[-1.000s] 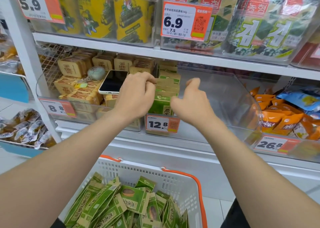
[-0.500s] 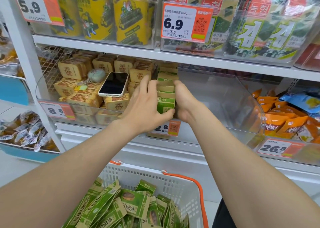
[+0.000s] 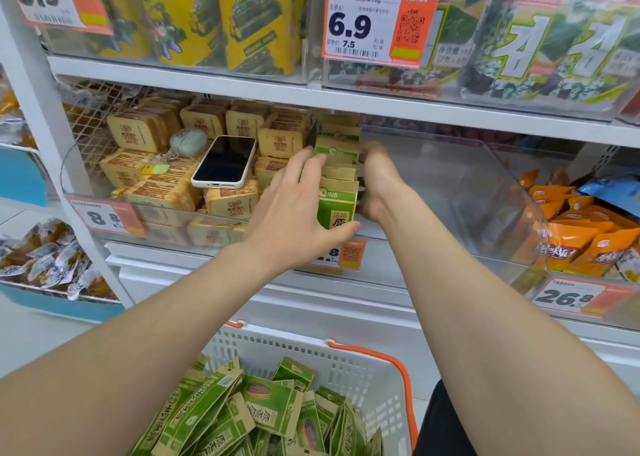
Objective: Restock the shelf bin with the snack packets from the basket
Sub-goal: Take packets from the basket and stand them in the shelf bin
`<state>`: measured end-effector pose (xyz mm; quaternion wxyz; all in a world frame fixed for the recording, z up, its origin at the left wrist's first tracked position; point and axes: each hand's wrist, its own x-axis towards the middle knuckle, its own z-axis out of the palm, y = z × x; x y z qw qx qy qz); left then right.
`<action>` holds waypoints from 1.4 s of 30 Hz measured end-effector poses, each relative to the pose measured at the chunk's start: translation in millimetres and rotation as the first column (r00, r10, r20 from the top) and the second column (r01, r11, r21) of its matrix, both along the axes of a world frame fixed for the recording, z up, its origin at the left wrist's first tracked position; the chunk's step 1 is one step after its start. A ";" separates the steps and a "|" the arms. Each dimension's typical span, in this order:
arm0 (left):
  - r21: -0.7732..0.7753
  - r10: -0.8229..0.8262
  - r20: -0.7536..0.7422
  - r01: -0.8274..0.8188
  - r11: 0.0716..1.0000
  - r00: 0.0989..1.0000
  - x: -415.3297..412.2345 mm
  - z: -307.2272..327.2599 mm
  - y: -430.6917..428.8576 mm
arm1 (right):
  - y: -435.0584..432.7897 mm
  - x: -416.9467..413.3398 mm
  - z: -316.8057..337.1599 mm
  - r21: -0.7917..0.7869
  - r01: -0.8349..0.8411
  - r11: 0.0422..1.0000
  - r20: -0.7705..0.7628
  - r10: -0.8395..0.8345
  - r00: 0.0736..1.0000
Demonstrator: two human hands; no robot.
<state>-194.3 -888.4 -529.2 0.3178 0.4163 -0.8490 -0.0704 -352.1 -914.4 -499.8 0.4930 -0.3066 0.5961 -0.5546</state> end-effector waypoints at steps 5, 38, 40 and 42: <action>-0.001 -0.016 0.002 0.016 1.000 1.000 4.2 2.1 1.3 | -0.5 1.7 -5.4 0.042 -0.048 0.998 -0.187 0.055 0.981; 0.458 -0.450 0.763 0.104 0.883 0.463 46.7 -130.8 97.6 | 181.5 58.8 -74.6 0.432 -0.339 0.836 -0.901 0.411 -0.136; 0.551 -0.542 0.765 0.081 0.831 0.349 46.6 -149.2 112.2 | 193.8 56.6 -103.9 0.605 -0.345 0.718 -0.796 0.558 -0.234; 0.586 -0.583 0.768 0.073 0.807 0.265 44.6 -162.2 125.0 | 203.9 53.8 -135.4 0.716 -0.340 0.609 -0.698 0.630 -0.341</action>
